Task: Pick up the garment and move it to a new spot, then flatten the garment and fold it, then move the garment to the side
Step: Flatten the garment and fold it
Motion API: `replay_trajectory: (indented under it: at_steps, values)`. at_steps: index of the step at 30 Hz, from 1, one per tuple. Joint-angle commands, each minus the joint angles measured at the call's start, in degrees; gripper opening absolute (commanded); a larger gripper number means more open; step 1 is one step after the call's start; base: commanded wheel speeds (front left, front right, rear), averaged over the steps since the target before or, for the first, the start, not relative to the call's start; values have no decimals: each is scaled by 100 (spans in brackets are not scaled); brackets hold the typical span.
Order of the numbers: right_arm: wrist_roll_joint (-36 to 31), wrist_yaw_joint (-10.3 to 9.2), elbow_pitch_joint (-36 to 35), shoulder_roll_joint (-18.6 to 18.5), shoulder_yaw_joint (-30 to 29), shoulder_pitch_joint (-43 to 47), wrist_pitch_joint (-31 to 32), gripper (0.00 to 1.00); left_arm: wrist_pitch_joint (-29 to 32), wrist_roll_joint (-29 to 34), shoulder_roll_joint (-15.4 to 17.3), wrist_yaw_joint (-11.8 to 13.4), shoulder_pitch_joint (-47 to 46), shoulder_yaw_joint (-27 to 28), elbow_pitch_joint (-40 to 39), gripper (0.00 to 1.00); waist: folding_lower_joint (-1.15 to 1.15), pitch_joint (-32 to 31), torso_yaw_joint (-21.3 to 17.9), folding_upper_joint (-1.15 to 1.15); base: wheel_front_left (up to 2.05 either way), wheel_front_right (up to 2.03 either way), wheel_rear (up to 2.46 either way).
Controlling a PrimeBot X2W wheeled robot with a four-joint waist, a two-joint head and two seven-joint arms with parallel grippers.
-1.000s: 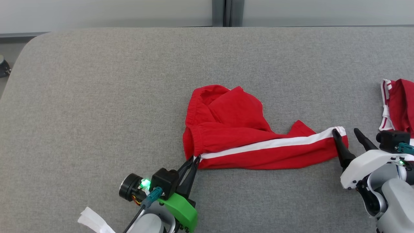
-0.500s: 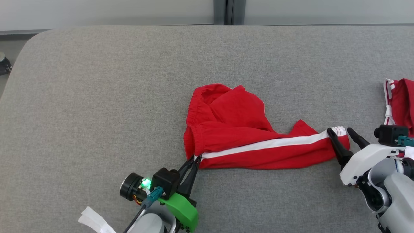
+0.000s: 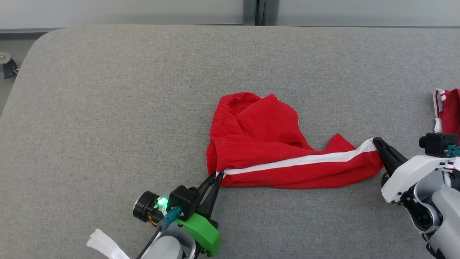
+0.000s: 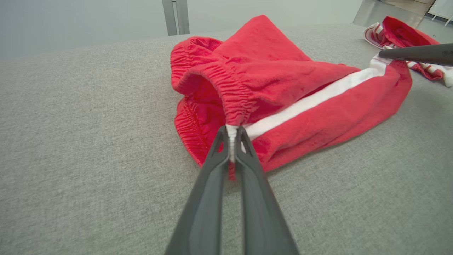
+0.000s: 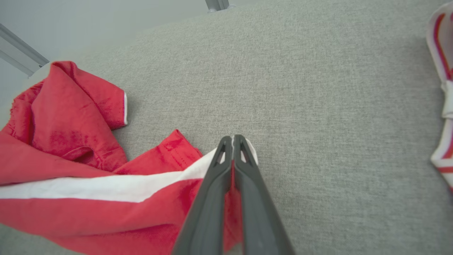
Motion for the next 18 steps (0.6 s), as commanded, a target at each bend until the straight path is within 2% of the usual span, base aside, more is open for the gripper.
replay_trajectory:
  at_steps: [1,11,18]
  values:
    - [54,-10,-60,-70,34,-68,-81,0,-18,-36,6,22,-82,13,-19,0,0,-7,-2,0,0,0,0]
    - [-70,-10,-814,-499,279,-140,-735,0,-18,57,96,113,-235,335,-405,0,0,-163,-72,0,0,0,0]
    - [-808,-10,-1705,-654,89,-280,-1155,0,-18,-5,212,120,-403,733,-1056,0,0,-294,-159,0,0,0,0]
